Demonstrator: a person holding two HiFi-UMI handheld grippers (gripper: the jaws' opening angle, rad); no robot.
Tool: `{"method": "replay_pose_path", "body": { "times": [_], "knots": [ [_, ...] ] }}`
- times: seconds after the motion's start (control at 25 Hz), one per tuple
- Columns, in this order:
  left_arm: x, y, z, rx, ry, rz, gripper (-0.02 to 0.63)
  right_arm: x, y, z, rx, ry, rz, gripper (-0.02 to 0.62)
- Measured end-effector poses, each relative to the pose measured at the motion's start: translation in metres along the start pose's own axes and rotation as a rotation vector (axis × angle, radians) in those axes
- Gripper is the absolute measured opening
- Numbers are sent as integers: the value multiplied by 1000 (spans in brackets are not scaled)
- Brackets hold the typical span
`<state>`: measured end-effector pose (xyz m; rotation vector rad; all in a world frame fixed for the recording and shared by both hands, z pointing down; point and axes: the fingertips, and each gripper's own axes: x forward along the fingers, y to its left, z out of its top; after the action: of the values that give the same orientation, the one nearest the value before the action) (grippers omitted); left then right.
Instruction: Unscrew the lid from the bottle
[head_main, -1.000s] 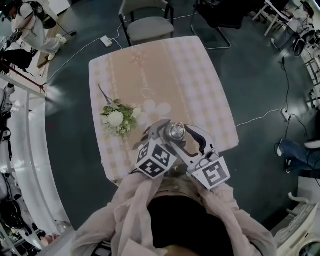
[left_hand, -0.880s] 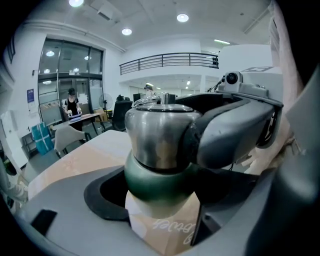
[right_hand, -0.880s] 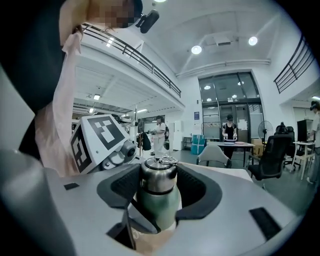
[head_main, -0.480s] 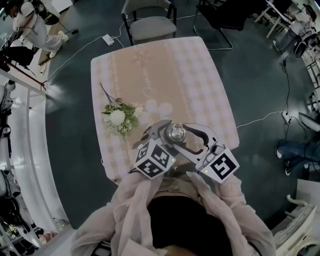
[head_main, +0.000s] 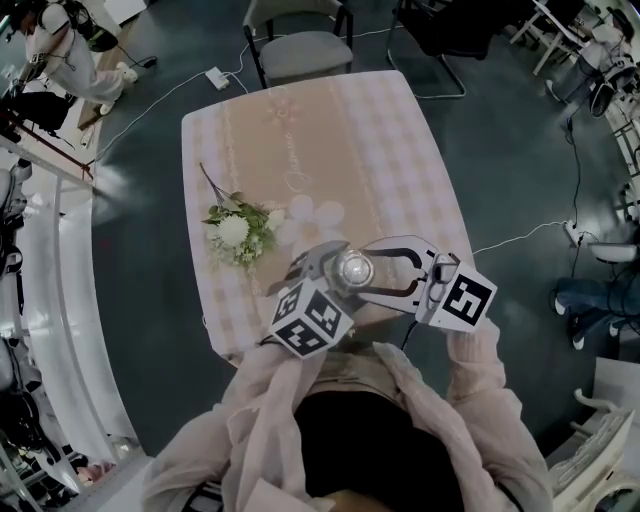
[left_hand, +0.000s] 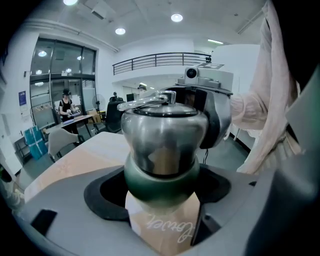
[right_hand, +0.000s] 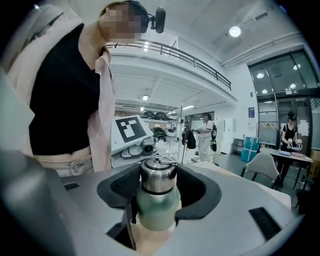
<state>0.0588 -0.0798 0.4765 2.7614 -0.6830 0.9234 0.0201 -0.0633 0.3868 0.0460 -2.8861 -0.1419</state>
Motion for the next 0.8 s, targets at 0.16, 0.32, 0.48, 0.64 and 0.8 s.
{"method": "replay_pose_path", "body": {
  "times": [0.16,0.32,0.48,0.64,0.8],
  "knots": [
    [1,0,1,-12,-12,10,400,-5,-2,-2,22,-6,11,244],
    [0,6,5,-36,-31,34,400,-6,-11,8,65,-98,-126,258],
    [1,8,7,-48,-42,50,400,-14,-17,9,173,-168,-312,288],
    [1,9,9,-50,-48,55,400,-25,-15,-4,276,-145,-479,296],
    [2,9,7,-39,-42,61,400,-26,-11,-7,313,-139,-568,284]
  ]
}}
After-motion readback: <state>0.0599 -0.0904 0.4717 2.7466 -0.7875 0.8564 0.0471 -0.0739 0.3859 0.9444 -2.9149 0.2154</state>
